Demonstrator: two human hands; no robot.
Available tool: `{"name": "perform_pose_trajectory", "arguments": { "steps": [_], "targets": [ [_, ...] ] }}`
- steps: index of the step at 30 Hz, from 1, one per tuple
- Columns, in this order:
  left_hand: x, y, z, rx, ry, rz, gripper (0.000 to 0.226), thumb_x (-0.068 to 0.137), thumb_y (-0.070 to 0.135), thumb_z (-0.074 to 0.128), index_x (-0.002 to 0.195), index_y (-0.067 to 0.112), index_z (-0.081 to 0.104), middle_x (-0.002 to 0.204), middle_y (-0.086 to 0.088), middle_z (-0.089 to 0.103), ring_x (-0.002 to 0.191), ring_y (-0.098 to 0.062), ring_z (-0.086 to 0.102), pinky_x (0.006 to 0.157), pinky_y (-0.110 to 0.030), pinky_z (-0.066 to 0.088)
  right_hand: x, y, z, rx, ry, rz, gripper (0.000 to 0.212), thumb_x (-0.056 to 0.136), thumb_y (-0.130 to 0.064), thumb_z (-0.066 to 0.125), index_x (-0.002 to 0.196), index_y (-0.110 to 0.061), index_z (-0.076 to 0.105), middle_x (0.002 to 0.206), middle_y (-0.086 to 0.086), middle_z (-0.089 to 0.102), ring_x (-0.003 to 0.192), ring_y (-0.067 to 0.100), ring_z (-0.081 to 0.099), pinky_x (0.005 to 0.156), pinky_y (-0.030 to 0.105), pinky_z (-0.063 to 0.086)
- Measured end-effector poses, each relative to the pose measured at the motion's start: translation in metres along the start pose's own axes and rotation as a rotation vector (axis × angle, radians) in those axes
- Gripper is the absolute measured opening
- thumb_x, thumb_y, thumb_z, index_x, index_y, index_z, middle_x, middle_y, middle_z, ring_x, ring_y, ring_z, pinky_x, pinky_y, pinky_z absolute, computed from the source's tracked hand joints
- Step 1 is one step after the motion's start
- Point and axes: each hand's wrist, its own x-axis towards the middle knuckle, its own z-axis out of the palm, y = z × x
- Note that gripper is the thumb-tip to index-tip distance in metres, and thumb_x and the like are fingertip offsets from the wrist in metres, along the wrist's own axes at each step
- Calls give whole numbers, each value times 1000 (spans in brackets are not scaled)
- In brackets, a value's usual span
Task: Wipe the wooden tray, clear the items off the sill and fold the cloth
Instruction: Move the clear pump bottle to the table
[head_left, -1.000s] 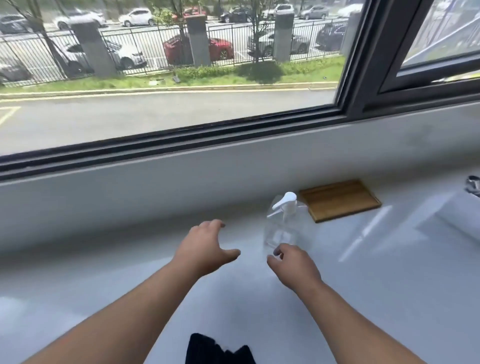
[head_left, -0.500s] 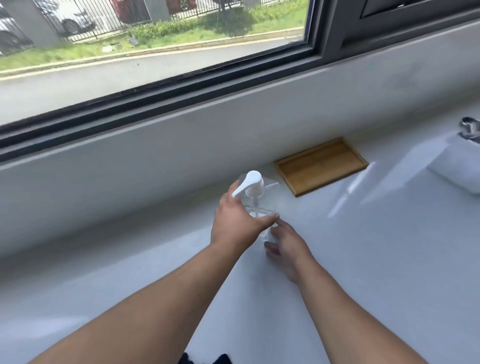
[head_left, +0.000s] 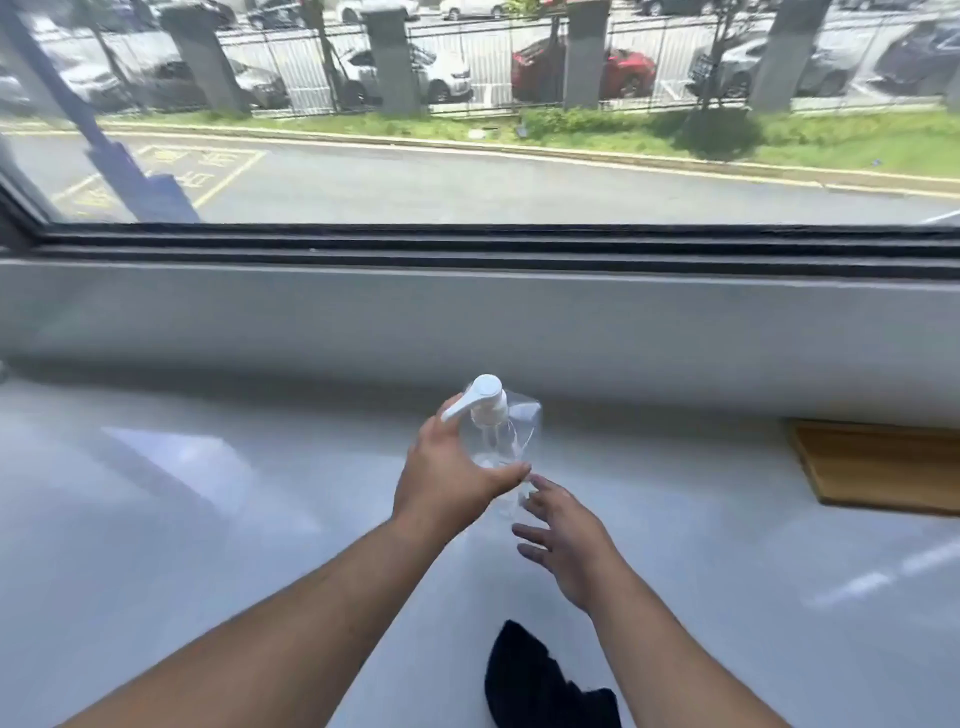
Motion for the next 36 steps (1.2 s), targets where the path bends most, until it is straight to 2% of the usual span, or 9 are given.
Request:
{"name": "perform_pose_trajectory", "arguments": {
  "steps": [3, 5, 8, 11, 15, 20, 25, 32, 36],
  "targets": [
    [-35, -67, -95, 3, 137, -127, 86, 54, 72, 81, 131, 57, 46, 122, 26, 55, 104, -2, 57, 67, -15, 42, -18, 29, 99, -120, -140, 38, 38, 104, -28, 56, 141, -31, 62, 141, 2, 61, 113, 32, 69, 99, 45, 56],
    [-67, -114, -160, 1, 218, -184, 91, 54, 71, 81, 136, 53, 47, 129, 23, 57, 114, -5, 59, 78, -24, 51, -34, 55, 170, -197, -234, 61, 39, 104, -29, 56, 143, -29, 61, 141, 4, 61, 115, 34, 68, 101, 46, 55],
    [-126, -182, -257, 32, 345, -266, 100, 54, 72, 80, 145, 51, 41, 139, 20, 56, 127, -9, 56, 88, -29, 47, -70, 104, 280, -302, -379, 81, 40, 105, -27, 55, 144, -27, 59, 131, 1, 65, 115, 35, 68, 105, 49, 53],
    [-196, -245, -355, 60, 458, -339, 104, 55, 73, 81, 148, 50, 39, 147, 14, 54, 134, -13, 53, 100, -34, 48, -120, 156, 389, -381, -513, 97, 36, 105, -25, 53, 141, -29, 59, 135, 4, 63, 112, 36, 69, 102, 49, 54],
    [-302, -316, -477, 110, 612, -446, 104, 54, 76, 78, 145, 49, 38, 146, 12, 54, 132, -15, 54, 89, -30, 45, -204, 231, 518, -440, -682, 111, 28, 106, -25, 53, 133, -29, 59, 136, 5, 59, 111, 38, 70, 92, 47, 57],
    [-451, -384, -589, 165, 793, -599, 112, 53, 77, 78, 150, 41, 35, 150, 5, 51, 131, -19, 55, 88, -30, 42, -322, 333, 639, -582, -902, 141, 28, 104, -27, 55, 131, -30, 58, 138, 4, 58, 116, 40, 69, 106, 51, 53],
    [-592, -433, -650, 179, 957, -731, 110, 57, 74, 81, 151, 43, 35, 152, 6, 51, 133, -20, 53, 89, -28, 39, -425, 435, 714, -754, -1082, 195, 42, 105, -30, 52, 147, -24, 52, 145, 6, 50, 118, 40, 66, 109, 51, 51],
    [-761, -484, -659, 136, 1156, -954, 110, 58, 74, 83, 152, 39, 37, 148, 5, 54, 129, -22, 57, 86, -30, 43, -532, 567, 748, -964, -1196, 272, 25, 102, -30, 56, 125, -20, 61, 139, 9, 54, 114, 40, 69, 105, 51, 54],
    [-846, -503, -633, 90, 1242, -1091, 106, 56, 75, 82, 147, 39, 42, 145, 7, 57, 125, -21, 60, 82, -30, 42, -572, 641, 732, -1089, -1262, 342, 26, 99, -32, 59, 124, -23, 60, 124, 2, 57, 109, 37, 72, 101, 50, 57]
  ]
}}
